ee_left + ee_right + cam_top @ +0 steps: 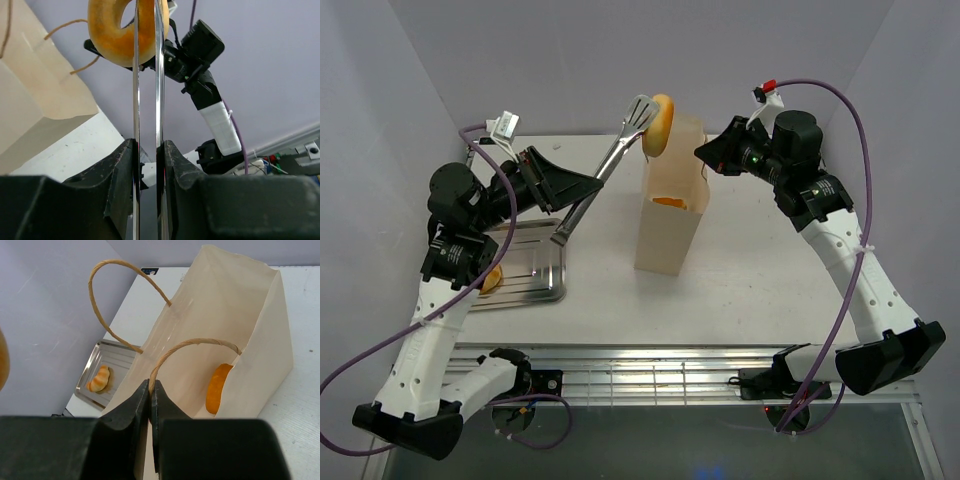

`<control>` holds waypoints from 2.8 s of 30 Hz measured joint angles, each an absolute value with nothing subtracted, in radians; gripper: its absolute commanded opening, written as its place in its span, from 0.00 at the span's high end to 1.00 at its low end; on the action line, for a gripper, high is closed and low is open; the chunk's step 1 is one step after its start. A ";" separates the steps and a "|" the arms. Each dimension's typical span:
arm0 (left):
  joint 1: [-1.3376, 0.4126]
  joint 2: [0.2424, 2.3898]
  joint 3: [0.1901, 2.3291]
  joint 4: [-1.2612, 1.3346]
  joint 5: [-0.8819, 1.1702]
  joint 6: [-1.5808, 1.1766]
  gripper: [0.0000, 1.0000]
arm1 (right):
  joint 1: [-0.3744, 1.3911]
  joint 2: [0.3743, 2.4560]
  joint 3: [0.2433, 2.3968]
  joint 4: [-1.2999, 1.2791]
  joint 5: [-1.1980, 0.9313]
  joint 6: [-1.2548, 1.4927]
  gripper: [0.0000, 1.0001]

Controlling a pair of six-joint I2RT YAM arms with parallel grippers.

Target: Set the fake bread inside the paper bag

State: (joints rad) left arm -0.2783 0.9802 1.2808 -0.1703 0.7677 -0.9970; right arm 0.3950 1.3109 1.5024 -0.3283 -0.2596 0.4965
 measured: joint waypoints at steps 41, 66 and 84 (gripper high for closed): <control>-0.443 1.079 1.151 -0.105 0.624 -0.982 0.49 | 0.395 1.277 1.502 -0.342 -0.230 0.490 0.91; -0.443 1.068 1.333 -0.402 0.485 -0.820 0.54 | 0.395 1.276 1.502 -0.343 -0.230 0.487 0.91; -0.443 1.106 1.639 -0.727 -0.104 -0.577 0.53 | 0.395 1.275 1.502 -0.350 -0.222 0.464 0.91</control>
